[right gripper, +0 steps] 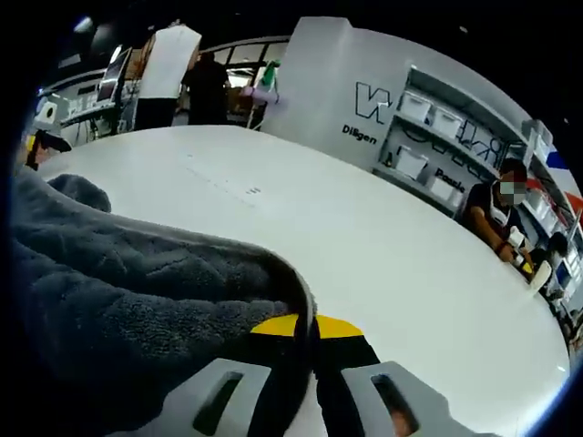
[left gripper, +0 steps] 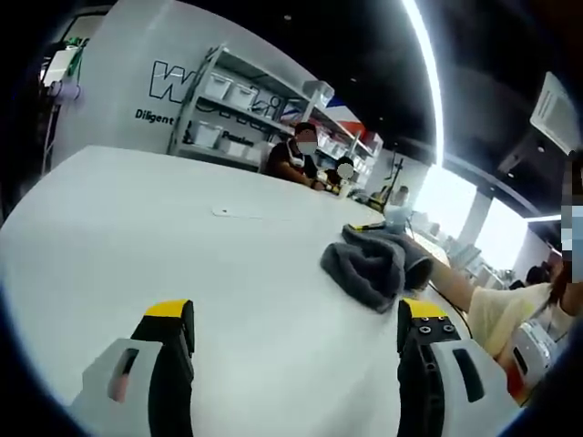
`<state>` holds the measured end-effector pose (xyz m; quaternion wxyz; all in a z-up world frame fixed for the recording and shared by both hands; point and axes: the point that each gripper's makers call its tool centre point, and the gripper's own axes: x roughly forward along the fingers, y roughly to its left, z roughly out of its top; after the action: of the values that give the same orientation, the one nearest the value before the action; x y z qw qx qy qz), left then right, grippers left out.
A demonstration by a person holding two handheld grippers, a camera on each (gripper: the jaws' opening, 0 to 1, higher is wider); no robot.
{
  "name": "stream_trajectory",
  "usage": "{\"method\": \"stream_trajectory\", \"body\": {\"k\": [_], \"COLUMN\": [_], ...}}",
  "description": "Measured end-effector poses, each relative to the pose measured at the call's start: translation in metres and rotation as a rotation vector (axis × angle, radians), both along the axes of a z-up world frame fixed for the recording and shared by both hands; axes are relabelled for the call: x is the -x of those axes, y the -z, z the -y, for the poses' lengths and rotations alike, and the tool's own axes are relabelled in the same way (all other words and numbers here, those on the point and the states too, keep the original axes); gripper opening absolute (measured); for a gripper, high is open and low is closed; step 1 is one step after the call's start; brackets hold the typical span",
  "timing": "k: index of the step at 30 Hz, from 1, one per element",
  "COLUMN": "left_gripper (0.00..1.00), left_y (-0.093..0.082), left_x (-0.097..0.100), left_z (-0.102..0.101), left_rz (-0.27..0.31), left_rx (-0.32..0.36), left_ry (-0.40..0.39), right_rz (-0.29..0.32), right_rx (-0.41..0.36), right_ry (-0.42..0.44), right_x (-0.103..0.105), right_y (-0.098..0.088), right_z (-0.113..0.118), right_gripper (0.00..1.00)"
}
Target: Fold the towel on the table until its edges align and the towel forms a compact rectangular stack.
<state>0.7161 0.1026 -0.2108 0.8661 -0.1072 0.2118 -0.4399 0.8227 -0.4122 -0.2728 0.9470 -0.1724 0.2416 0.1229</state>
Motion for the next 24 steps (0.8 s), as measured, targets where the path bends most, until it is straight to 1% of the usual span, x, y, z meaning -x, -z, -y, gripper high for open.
{"method": "stream_trajectory", "body": {"k": [1, 2, 5, 7, 8, 10, 12, 13, 14, 18, 24], "left_gripper": [0.90, 0.90, 0.90, 0.90, 0.90, 0.90, 0.90, 0.90, 0.90, 0.90, 0.90], "left_y": [0.000, 0.000, 0.002, 0.002, 0.002, 0.001, 0.001, 0.001, 0.001, 0.003, 0.002], "left_x": [0.000, 0.001, 0.002, 0.000, 0.000, 0.001, 0.001, 0.001, 0.001, 0.002, 0.003], "left_z": [0.000, 0.000, 0.001, 0.001, 0.001, 0.001, 0.001, 0.001, 0.001, 0.001, 0.002], "left_rz": [0.000, 0.000, -0.003, -0.006, -0.006, -0.005, -0.004, -0.004, -0.005, -0.007, -0.005], "left_rx": [-0.001, -0.002, -0.003, -0.004, -0.004, -0.003, -0.002, 0.000, -0.001, -0.009, -0.002], "left_ry": [-0.001, -0.001, 0.000, -0.001, 0.000, 0.000, 0.000, -0.001, 0.000, -0.002, 0.001], "right_rz": [0.008, 0.008, 0.008, 0.004, 0.002, -0.002, 0.024, 0.036, 0.030, 0.045, 0.098], "right_rx": [-0.024, -0.027, -0.074, -0.084, -0.081, -0.057, -0.048, -0.051, -0.048, 0.011, 0.006], "right_ry": [0.002, 0.002, 0.014, 0.026, 0.030, 0.032, 0.008, 0.002, 0.010, 0.026, 0.038], "right_x": [0.000, 0.001, -0.001, 0.000, 0.001, 0.002, 0.002, 0.003, 0.004, 0.006, 0.006], "right_y": [0.000, 0.000, 0.000, 0.001, 0.001, -0.003, -0.009, -0.012, -0.013, -0.034, -0.059], "right_z": [-0.003, -0.003, 0.000, -0.004, -0.004, -0.004, -0.008, -0.010, -0.011, -0.004, -0.004], "right_gripper": [0.01, 0.01, 0.01, 0.03, 0.05, 0.15, 0.29, 0.32, 0.33, 0.35, 0.43]}}
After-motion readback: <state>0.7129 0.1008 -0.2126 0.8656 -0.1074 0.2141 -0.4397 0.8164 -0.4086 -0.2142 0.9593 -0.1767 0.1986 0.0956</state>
